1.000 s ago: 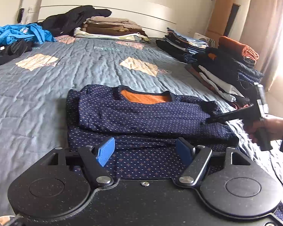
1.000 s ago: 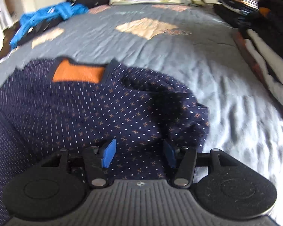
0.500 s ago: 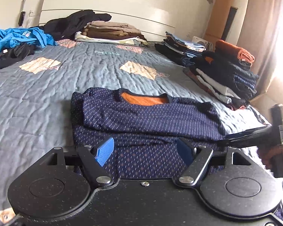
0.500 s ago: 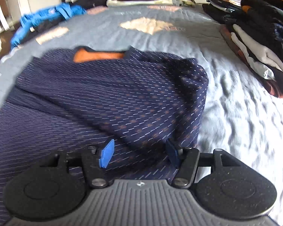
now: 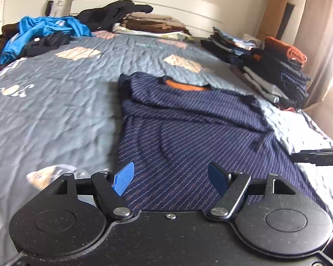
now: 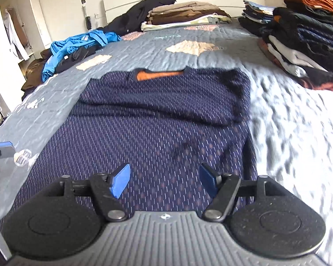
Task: Fold clothes
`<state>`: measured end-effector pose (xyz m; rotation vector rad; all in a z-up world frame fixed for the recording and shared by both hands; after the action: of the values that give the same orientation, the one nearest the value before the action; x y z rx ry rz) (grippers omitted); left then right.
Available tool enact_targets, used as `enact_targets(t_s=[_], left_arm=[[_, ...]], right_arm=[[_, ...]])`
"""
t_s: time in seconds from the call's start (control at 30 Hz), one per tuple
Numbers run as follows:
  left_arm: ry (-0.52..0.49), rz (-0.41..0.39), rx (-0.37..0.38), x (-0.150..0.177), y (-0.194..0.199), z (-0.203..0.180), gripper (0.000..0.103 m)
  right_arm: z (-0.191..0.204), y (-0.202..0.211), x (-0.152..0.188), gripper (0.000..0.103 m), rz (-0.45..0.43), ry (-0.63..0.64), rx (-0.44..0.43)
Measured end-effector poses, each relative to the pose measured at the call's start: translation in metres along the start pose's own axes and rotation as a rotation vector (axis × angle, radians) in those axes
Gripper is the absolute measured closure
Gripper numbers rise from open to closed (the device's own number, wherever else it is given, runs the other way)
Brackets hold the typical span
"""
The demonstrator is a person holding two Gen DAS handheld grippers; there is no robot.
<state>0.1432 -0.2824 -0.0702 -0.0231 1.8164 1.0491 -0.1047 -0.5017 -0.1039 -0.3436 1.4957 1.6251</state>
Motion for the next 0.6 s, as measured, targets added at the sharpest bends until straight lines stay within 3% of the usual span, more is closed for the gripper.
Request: enact_targets(t_s=[0.2, 0.4, 0.6], left_arm=[[-0.048, -0.016, -0.024, 0.014, 0.033, 0.006, 0.03], [-0.212, -0.033, -0.05, 0.037, 0.047, -0.015, 0.03], [-0.234, 0.055, 0.069, 0.063, 0.057, -0.012, 0.03]], right_arm=[[-0.008, 0.042, 0.026, 0.033, 0.034, -0.022, 0.031], [-0.003, 0.079, 0.051, 0.031, 0.026, 0.047, 0.054], [0.005, 0.093, 0.082, 0.03, 0.091, 0.174, 0.07]])
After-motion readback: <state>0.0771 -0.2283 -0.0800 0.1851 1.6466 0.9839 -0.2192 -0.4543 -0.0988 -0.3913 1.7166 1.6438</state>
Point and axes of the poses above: each gripper's, at about its wrist camera, not at the fingertips, and y roughly against the way its jaws point, z to its left, x to its underside, the point moved 10 cm from there along -y, roughly the way its jaws point, and after that the axes turned 5 degrees about -x, right-handed, at the moved point
